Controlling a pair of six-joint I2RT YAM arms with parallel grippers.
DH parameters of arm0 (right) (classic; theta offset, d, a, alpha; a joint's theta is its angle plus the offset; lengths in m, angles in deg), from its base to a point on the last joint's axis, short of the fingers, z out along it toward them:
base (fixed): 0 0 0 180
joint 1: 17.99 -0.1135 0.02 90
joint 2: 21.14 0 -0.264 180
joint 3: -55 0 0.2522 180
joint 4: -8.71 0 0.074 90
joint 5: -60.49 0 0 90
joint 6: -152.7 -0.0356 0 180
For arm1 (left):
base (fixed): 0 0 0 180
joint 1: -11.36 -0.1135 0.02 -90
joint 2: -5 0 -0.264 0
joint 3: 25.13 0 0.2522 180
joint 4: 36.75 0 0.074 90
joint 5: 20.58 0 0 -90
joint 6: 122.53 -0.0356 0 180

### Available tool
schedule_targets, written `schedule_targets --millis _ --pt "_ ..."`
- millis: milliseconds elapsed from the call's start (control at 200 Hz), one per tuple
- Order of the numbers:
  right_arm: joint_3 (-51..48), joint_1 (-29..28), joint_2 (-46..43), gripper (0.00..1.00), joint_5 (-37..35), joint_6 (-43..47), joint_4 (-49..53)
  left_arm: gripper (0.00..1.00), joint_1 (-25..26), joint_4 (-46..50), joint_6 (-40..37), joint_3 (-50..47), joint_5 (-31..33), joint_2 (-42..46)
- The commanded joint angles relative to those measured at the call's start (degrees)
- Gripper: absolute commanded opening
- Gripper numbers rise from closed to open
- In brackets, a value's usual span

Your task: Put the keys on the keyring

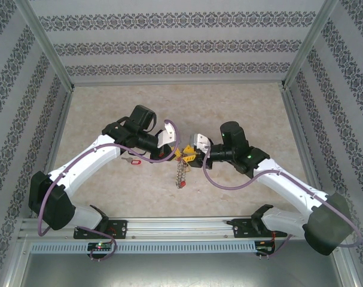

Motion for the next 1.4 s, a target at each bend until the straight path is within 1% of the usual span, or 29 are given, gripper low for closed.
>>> schedule_targets --millis 0,120,160,220,305,395,425,445,460,515,615,709,824,1024,1119,1204,1314,1399 --pt "2.16 -0.75 0.66 0.28 2.27 1.12 0.3 0.0 0.63 0.78 -1.34 2.05 -2.75 -0.3" --pt "2.41 -1.06 1.26 0.26 2.01 0.97 -0.07 0.0 0.64 0.44 -1.19 2.18 -3.22 -0.39" --pt "2.49 -1.18 1.32 0.23 1.92 0.7 -0.25 0.0 0.62 0.25 -0.98 2.2 -3.33 -0.55" --pt "2.61 -1.28 1.52 0.17 1.94 0.42 -0.45 0.0 0.62 0.38 -0.93 2.35 -3.5 -0.74" --pt "2.87 -1.29 1.61 0.0 1.69 -0.32 -0.56 0.0 0.72 0.2 -0.25 2.66 -3.65 -1.15" --pt "2.23 -1.18 1.48 0.0 1.19 -2.76 -2.69 0.0 0.6 -2.41 2.15 2.03 -4.14 -0.6" --pt "1.65 -1.2 1.16 0.0 1.2 -4.05 -4.29 0.05 0.51 -3.44 3.03 1.67 -4.22 -0.14" --pt "1.17 -1.1 0.89 0.0 1.31 -5.1 -5.57 0.1 0.4 -4.14 3.69 1.27 -4.25 0.11" --pt "0.8 -1.05 0.69 0.0 1.38 -6.01 -6.72 0.11 0.3 -4.67 4.06 1.02 -4.31 0.27" --pt "-1.0 -0.65 -0.21 0.0 1.65 -9.55 -11.32 0.13 -0.28 -5.7 4.59 0.03 -5.05 1.1" --pt "-3.82 -0.06 -1.9 0.0 1.09 -15.72 -19.07 0.21 -2.05 -7.87 6.44 -1.92 -6.92 2.74" --pt "-5.63 0.27 -3.42 0.0 0.45 -19.91 -24.09 0.25 -3.12 -10.2 7.61 -3.92 -7.59 4.07" --pt "-7.91 0.46 -5.17 0.0 -1.39 -24.25 -30.32 0.26 -3.15 -11.94 7.9 -5.12 -8.16 4.29" --pt "-9.7 1.07 -6.55 0.0 -3.56 -27.41 -35.62 0.25 -3.05 -17.54 8.89 -7.33 -8.57 4.63" --pt "-9.75 1.17 -6.74 0.0 -4.75 -27.9 -36.83 0.25 -2.98 -18.03 8.29 -7.27 -9.16 4.91" --pt "-10.37 1.13 -6.51 0.0 -5.59 -29.53 -40.12 0.25 -2.96 -18.38 8.17 -7.17 -10.23 4.63" --pt "-10.1 1.0 -5.87 0.0 -5.64 -29.96 -41.07 0.25 -2.89 -19.58 9.11 -7.38 -11.25 4.65" --pt "-9.85 1.09 -5.85 0.0 -5.24 -29.3 -39.87 0.25 -2.89 -21.56 10.43 -8.36 -11.02 5.47"
